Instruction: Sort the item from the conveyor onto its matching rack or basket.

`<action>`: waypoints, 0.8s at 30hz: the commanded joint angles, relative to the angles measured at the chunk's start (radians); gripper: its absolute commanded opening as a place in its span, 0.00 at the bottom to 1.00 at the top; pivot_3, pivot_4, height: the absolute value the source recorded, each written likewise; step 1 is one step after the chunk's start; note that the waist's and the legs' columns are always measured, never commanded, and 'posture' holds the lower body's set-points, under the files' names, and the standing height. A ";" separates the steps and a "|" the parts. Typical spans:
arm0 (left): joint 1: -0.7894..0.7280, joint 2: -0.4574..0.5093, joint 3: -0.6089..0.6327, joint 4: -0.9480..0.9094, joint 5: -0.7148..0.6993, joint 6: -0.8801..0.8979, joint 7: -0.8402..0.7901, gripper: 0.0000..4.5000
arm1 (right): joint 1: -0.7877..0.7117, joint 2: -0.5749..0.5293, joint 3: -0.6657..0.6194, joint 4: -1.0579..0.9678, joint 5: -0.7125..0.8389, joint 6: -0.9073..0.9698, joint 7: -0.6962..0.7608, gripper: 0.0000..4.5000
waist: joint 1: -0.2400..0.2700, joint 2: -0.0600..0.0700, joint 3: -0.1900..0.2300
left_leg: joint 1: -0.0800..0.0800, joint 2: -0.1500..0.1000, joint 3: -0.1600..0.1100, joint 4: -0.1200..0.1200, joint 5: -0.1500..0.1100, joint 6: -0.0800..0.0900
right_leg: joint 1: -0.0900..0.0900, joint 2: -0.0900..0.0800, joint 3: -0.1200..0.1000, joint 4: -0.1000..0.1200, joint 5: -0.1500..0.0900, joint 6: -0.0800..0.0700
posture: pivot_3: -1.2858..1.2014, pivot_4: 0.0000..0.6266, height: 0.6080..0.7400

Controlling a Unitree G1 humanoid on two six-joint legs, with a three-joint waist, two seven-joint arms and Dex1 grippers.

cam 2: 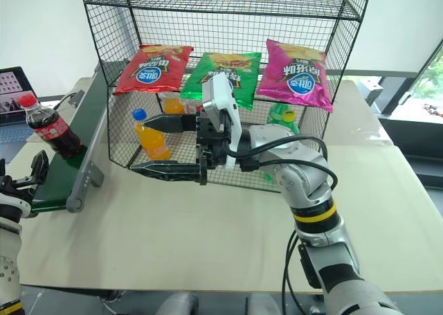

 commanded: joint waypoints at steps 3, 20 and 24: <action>-0.013 0.023 0.011 0.001 0.001 -0.012 -0.008 1.00 | -0.023 -0.002 -0.022 -0.038 0.012 -0.004 -0.009 1.00 | -0.001 0.000 0.000 | 0.000 0.000 0.000 0.000 0.000 0.000 | 0.000 0.000 0.000 0.000 0.000 0.000 | 0.52 0.24 0.98; 0.011 -0.026 -0.005 -0.021 -0.033 0.003 -0.017 0.68 | -0.010 -0.002 -0.018 -0.055 0.017 0.001 -0.026 1.00 | 0.005 0.000 0.000 | 0.000 0.000 0.000 -0.001 0.000 0.000 | 0.000 0.000 0.000 -0.001 0.000 0.000 | 0.52 0.24 0.98; 0.053 -0.024 0.015 -0.098 -0.059 0.032 -0.015 0.68 | -0.002 -0.004 -0.017 -0.054 0.011 -0.003 -0.028 1.00 | 0.007 0.000 0.000 | 0.000 -0.001 0.000 -0.001 0.000 0.000 | 0.000 -0.001 0.000 -0.001 0.000 0.000 | 0.52 0.24 0.98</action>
